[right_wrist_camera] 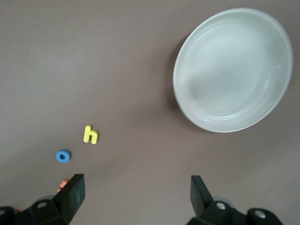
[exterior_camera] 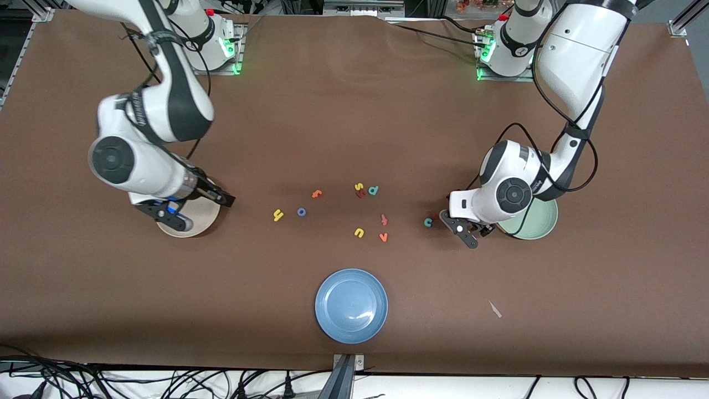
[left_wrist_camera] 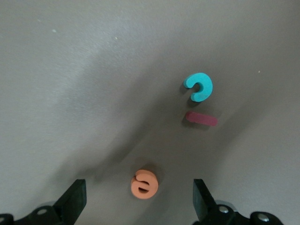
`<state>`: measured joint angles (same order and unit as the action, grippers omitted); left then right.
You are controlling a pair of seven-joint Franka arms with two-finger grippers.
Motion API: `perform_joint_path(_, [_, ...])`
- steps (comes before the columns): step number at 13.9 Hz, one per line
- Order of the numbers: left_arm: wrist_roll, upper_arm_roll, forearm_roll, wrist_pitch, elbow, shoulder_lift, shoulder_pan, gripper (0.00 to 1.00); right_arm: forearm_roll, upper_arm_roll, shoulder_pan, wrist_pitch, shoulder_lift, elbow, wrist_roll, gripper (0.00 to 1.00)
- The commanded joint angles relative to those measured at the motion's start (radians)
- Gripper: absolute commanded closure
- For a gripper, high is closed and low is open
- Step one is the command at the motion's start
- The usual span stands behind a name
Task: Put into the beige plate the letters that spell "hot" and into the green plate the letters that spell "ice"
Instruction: 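Grasp the orange e with the left gripper while the right gripper reaches the yellow h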
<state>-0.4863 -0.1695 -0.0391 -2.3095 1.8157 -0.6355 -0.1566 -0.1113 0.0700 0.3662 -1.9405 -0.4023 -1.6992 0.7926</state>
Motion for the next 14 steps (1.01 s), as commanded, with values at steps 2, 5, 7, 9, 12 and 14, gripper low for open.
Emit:
perform_joint_path(2, [-0.006, 0.002, -0.073, -0.070, 0.073, 0.034, 0.005, 0.17, -0.010, 0.007, 0.065, -0.216, -0.133, -0.010, 0.232, 0.00])
perform_joint_path(5, [-0.002, 0.001, -0.116, -0.071, 0.065, 0.031, -0.001, 0.68, -0.011, 0.007, 0.074, -0.276, -0.177, -0.011, 0.254, 0.00])
perform_joint_path(7, [-0.002, 0.002, -0.117, -0.074, 0.056, 0.028, -0.003, 0.84, -0.013, 0.005, 0.077, -0.323, -0.177, -0.039, 0.277, 0.00])
perform_joint_path(9, [0.014, 0.002, -0.117, -0.083, 0.051, 0.022, -0.008, 0.86, -0.019, -0.012, 0.079, -0.470, -0.174, -0.123, 0.293, 0.00])
perform_joint_path(12, [0.063, 0.004, -0.117, -0.100, 0.028, 0.014, -0.011, 0.98, -0.021, -0.026, 0.079, -0.499, -0.177, -0.134, 0.326, 0.00])
perform_joint_path(14, [0.063, 0.010, -0.117, -0.090, 0.016, 0.026, -0.003, 1.00, -0.021, -0.030, 0.080, -0.503, -0.194, -0.131, 0.338, 0.00])
